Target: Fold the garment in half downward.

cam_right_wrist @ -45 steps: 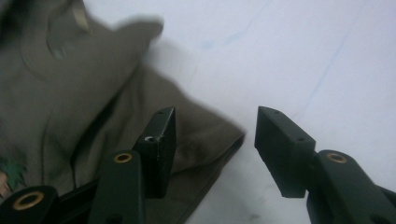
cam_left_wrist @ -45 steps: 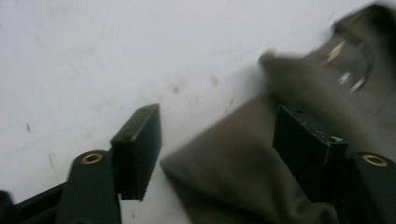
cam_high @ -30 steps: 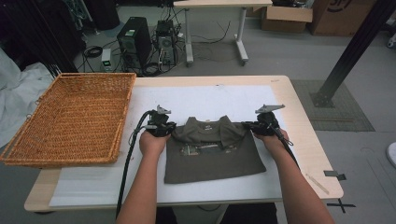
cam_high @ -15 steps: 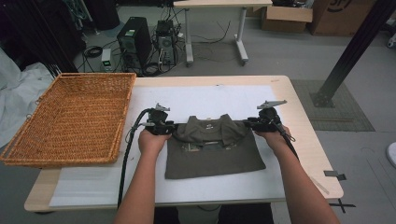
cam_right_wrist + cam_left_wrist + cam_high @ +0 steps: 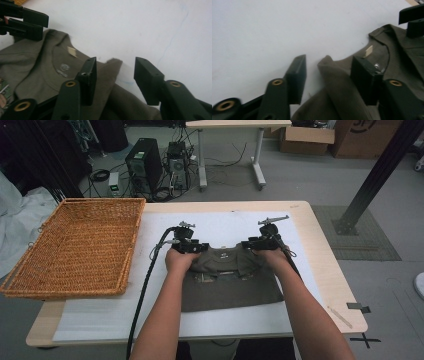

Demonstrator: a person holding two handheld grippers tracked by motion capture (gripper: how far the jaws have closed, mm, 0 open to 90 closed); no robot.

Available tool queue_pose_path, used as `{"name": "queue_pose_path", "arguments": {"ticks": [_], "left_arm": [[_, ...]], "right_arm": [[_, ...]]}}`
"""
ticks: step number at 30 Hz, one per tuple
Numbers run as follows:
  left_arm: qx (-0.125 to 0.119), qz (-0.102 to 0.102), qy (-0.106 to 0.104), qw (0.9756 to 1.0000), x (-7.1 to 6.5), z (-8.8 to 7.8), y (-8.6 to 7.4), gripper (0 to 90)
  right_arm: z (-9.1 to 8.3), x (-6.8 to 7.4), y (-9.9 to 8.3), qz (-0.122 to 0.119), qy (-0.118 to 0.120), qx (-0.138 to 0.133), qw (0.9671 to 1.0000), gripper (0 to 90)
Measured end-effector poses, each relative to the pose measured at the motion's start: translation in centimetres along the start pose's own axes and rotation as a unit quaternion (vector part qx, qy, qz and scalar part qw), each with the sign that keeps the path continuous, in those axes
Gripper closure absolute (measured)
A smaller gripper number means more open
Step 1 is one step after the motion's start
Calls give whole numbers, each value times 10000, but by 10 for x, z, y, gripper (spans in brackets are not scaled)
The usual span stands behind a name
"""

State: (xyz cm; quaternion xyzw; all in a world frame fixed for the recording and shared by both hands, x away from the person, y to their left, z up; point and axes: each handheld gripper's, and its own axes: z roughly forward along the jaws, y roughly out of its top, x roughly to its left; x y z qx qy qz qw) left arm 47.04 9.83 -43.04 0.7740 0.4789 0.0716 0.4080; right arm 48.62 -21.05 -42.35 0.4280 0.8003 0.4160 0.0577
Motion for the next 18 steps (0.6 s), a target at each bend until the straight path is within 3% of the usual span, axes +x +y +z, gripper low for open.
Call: {"name": "queue_pose_path", "arguments": {"ticks": [1,3,5,7,11,15,18], "left_arm": [[-60,98,5,9999,-1,1,-1,701],[-123,357,50,9993,-6,1,-2,849],[-141,481,-35,9987,-10,-2,-2,864],[-211,666,17,9976,-18,-11,-3,866],[-671,791,-132,9945,-40,-42,-12,866],[-986,840,-356,9909,-72,-73,-38,865],[-990,813,-409,9909,-92,-90,-68,862]], "right_arm": [[3,-2,0,11,181,20,9998,723],[3,0,-1,-230,273,-23,9994,860],[0,3,-1,-406,327,-66,9986,869],[-6,5,-2,-437,372,-180,9982,870],[-29,19,-12,-547,420,-460,9966,869],[-60,44,-34,-707,505,-759,9933,869],[-84,64,-61,-760,566,-892,9915,868]]}}
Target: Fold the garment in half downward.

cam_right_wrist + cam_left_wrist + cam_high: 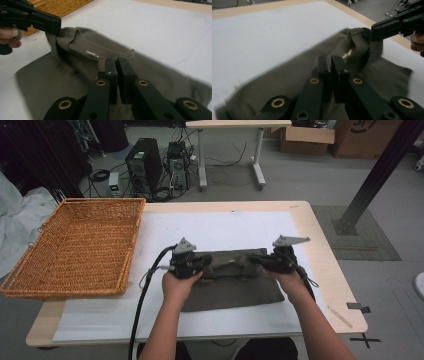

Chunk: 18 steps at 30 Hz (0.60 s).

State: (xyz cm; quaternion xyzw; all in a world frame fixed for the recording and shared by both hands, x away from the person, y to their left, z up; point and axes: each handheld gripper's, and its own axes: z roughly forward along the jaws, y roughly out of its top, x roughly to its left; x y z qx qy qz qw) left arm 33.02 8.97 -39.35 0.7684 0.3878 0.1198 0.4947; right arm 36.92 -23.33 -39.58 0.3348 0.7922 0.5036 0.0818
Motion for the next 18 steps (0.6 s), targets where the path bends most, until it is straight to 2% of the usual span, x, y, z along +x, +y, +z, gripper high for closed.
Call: {"name": "queue_pose_path", "arguments": {"ticks": [2,5,7,8,10,13,16,18], "left_arm": [[57,-72,-24,10000,-13,-10,-17,840],[48,-218,-23,9997,-24,-28,-36,714],[-85,-275,158,9995,-25,-41,-42,618],[-139,-334,261,9990,-24,-47,-43,585],[-129,-471,381,9981,-16,-53,-42,506],[-85,-609,664,9959,1,-50,-36,436],[104,-777,882,9930,24,-36,-31,362],[211,-865,912,9918,39,-23,-29,348]], "right_arm": [[-15,16,-18,8,55,-87,9999,865],[-32,35,-45,91,70,-2,9999,823],[-41,42,-59,168,8,10,9999,699],[-46,42,-63,252,-108,-50,9996,686],[-54,39,-65,371,-252,-159,9989,633],[-56,26,-55,435,-530,-185,9975,552],[-48,5,-44,565,-875,-198,9944,517],[-39,-11,-39,621,-1064,-112,9923,505]]}}
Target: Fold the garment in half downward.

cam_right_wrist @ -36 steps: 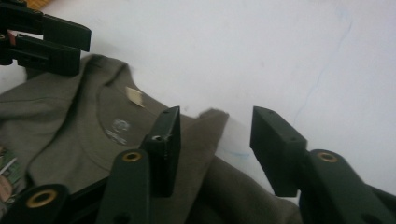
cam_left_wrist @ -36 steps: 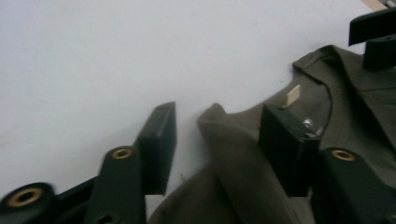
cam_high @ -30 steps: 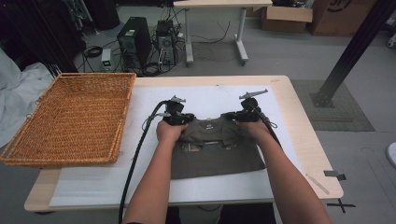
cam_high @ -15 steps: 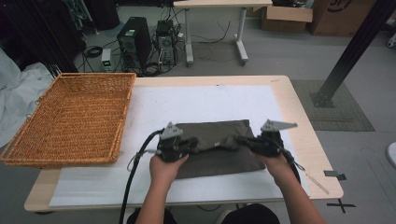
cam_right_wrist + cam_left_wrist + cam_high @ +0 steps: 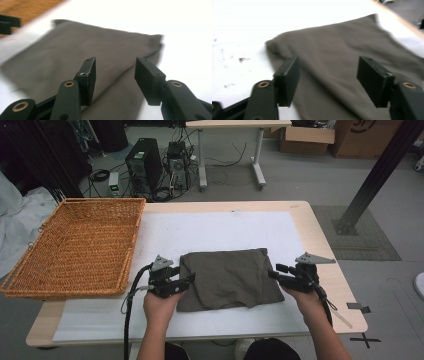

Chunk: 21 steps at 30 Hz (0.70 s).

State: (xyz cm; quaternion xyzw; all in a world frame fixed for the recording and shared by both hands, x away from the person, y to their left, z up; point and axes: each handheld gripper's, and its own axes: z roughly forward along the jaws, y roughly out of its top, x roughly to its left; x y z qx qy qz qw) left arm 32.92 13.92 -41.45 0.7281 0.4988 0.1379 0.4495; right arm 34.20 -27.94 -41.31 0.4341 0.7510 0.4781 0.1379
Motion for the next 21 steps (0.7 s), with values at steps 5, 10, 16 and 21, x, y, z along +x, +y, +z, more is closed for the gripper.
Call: {"name": "queue_pose_path", "arguments": {"ticks": [5,10,16,21], "left_arm": [[74,-239,294,9993,28,31,16,327],[179,-660,406,9968,52,56,28,311],[419,-593,408,9965,58,73,29,595],[394,-22,342,9986,57,79,34,837]], "right_arm": [[34,-35,15,271,-291,156,9991,496],[65,-62,32,357,-327,279,9984,507],[98,-64,39,-226,114,841,9961,638],[103,-65,37,-378,348,866,9949,855]]}}
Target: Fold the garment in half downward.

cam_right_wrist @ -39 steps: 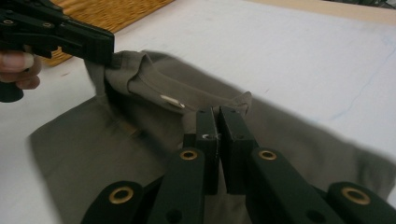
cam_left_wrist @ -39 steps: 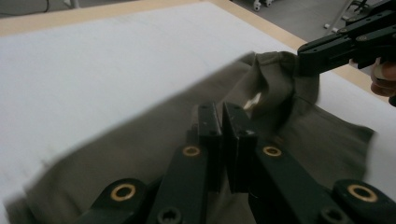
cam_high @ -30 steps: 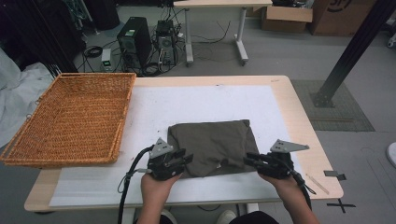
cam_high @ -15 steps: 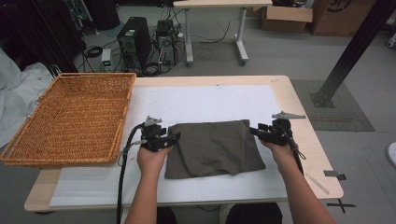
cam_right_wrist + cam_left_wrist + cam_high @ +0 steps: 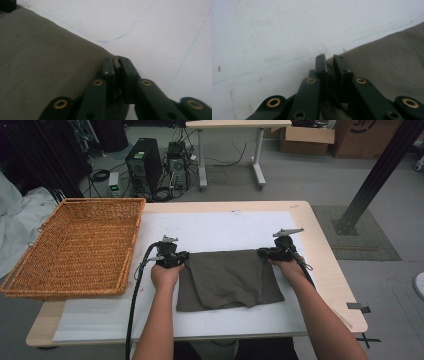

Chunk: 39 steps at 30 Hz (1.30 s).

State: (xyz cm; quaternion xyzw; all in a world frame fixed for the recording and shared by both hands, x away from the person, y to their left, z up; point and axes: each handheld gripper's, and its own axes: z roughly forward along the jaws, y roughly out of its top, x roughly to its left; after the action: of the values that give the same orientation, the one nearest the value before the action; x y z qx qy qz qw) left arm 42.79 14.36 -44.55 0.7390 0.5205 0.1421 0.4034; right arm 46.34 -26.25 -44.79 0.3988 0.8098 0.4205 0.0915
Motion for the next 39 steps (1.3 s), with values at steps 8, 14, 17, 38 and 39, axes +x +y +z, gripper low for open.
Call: {"name": "queue_pose_path", "arguments": {"ticks": [8,14,17,38,39], "left_arm": [[-116,-74,65,9999,14,9,22,837],[-76,-9,185,9998,17,14,20,771],[-313,-126,285,9990,16,3,25,491],[-1996,566,-818,9748,-34,-113,40,211],[-2019,590,-840,9740,-36,-116,39,211]], "right_arm": [[8,-24,13,527,156,-150,9984,855],[6,-34,9,1063,191,-324,9936,773],[-1,-29,13,851,-5,-367,9957,658],[-94,35,45,-614,231,-2245,9723,137],[-96,35,47,-601,249,-2281,9715,136]]}}
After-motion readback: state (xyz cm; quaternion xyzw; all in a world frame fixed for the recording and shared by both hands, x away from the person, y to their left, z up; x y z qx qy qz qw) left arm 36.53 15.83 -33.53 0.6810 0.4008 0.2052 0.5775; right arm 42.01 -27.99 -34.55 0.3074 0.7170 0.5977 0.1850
